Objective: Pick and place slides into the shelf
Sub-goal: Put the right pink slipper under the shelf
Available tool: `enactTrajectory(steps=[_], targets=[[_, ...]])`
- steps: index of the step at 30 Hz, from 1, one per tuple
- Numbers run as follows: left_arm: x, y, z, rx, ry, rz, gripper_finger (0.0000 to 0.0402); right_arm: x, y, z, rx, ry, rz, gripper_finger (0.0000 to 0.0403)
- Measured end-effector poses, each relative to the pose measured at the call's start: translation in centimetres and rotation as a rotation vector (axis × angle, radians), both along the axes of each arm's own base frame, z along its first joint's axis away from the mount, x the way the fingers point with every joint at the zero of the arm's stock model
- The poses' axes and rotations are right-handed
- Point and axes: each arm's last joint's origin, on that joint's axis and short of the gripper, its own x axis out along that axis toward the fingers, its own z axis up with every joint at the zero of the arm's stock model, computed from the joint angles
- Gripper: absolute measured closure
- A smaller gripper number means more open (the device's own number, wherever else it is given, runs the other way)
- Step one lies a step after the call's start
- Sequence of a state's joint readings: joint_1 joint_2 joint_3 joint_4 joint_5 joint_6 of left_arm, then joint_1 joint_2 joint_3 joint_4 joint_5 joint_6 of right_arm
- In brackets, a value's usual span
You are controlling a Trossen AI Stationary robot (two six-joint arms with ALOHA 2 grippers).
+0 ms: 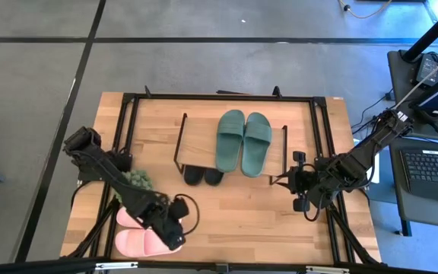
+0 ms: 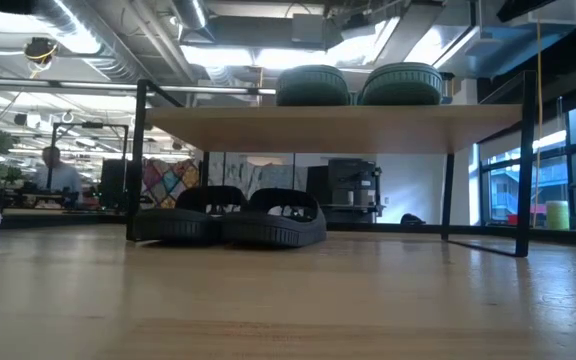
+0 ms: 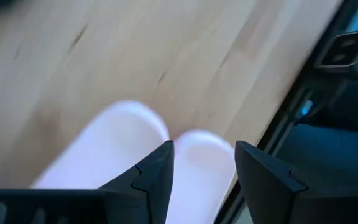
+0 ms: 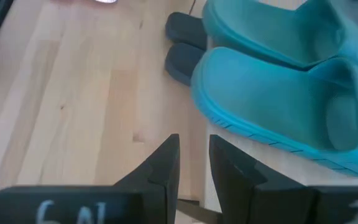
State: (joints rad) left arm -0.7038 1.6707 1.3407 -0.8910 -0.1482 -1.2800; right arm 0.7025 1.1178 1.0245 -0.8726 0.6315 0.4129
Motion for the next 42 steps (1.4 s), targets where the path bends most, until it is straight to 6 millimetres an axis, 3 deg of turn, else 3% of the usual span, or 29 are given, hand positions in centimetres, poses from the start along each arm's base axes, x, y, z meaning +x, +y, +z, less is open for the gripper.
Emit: enactTrajectory(steps=[13, 19, 24, 42], targets=[[-3.0, 0.3, -0.7, 0.024, 0.282, 0.311, 0.0240, 0.0, 0.0, 0.0, -0.009, -0.008, -0.008, 0.0314], [-2.9, -0.2, -2.0, -0.058, 0.474, 0.431, 0.0240, 0.0, -0.1, 0.1, -0.027, -0.016, -0.012, 0.0314], [-3.1, -0.5, -3.5, -0.021, 0.634, 0.508, 0.0240, 0.0, -0.1, 0.1, -0.076, -0.021, 0.004, 0.0314], [-2.8, 0.1, -6.5, 0.149, 0.834, 0.575, 0.0240, 0.0, -0.1, 0.1, -0.072, -0.022, 0.001, 0.0314]])
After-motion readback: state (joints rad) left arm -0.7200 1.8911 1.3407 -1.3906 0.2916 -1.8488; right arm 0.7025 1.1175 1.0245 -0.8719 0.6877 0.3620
